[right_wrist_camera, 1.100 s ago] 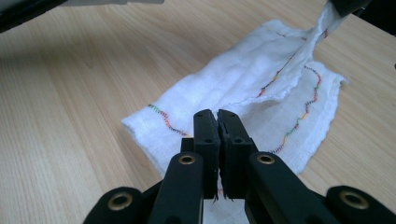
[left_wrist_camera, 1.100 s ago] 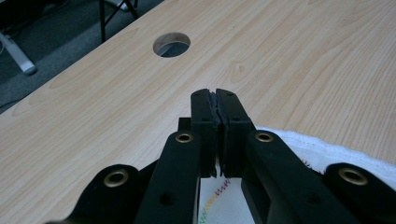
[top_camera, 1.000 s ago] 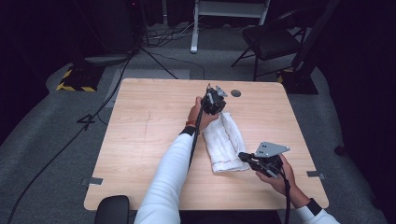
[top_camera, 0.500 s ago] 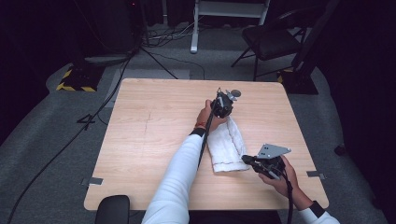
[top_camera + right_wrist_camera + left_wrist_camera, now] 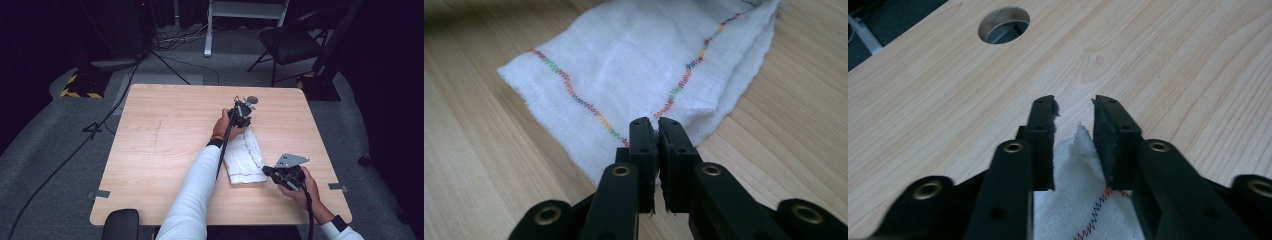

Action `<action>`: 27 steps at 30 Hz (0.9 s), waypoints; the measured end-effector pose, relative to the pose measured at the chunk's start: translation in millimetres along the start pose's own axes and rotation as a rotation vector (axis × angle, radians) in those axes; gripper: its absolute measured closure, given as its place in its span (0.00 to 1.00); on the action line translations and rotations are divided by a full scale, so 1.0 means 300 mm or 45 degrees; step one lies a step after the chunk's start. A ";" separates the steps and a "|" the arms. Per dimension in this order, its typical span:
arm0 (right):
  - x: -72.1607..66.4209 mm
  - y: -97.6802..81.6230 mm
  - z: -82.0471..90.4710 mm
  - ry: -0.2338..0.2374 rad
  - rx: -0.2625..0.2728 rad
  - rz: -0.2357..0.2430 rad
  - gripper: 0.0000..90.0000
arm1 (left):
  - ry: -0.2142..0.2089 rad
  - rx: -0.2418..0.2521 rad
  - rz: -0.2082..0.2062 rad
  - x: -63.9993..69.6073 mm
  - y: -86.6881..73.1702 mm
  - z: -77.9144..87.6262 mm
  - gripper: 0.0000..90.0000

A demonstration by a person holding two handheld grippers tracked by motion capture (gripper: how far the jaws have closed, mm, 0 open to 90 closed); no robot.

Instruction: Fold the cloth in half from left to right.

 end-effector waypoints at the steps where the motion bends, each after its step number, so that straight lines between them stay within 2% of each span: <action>1: 0.003 -0.003 -0.002 -0.011 -0.006 0.000 0.91 | 0.012 0.007 0.010 -0.004 0.003 0.005 0.70; 3: 0.009 -0.009 -0.004 -0.036 -0.022 -0.007 0.86 | 0.025 0.034 0.044 -0.010 0.010 0.016 0.60; 7: 0.013 -0.016 0.002 -0.053 -0.033 -0.029 0.78 | 0.024 0.053 0.065 -0.014 0.019 0.040 0.44; 12: 0.014 -0.044 0.011 -0.042 -0.052 -0.045 0.67 | -0.007 0.056 0.058 -0.009 0.028 0.074 0.31; 14: 0.021 -0.052 0.015 -0.045 -0.053 -0.059 0.64 | 0.014 0.060 0.058 -0.013 0.034 0.093 0.27; 17: 0.033 -0.050 0.020 -0.058 -0.033 -0.086 0.59 | 0.002 0.093 0.071 -0.018 0.050 0.136 0.23; 19: 0.039 -0.046 0.027 -0.066 -0.023 -0.092 0.57 | -0.013 0.099 0.064 -0.018 0.053 0.170 0.22; 21: 0.043 -0.045 0.030 -0.071 -0.016 -0.092 0.55 | -0.031 0.106 0.033 -0.011 0.046 0.208 0.21; 23: 0.054 -0.045 0.033 -0.084 -0.007 -0.099 0.53 | -0.068 0.104 0.016 0.006 0.023 0.251 0.21; 25: 0.066 -0.048 0.034 -0.092 0.000 -0.112 0.53 | -0.083 0.099 -0.021 0.018 -0.004 0.282 0.20; 27: 0.078 -0.054 0.034 -0.106 -0.004 -0.120 0.53 | -0.126 0.095 -0.062 0.033 -0.053 0.321 0.20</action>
Point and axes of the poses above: each handheld gripper's, and its own axes: z roughly backward along the jaws, y roughly out of its top, x roughly to its right, the point moved 8 cm from there along -z, roughly forward along the jaws, and after that the axes turned 11 degrees about z, right-handed, at the moved point
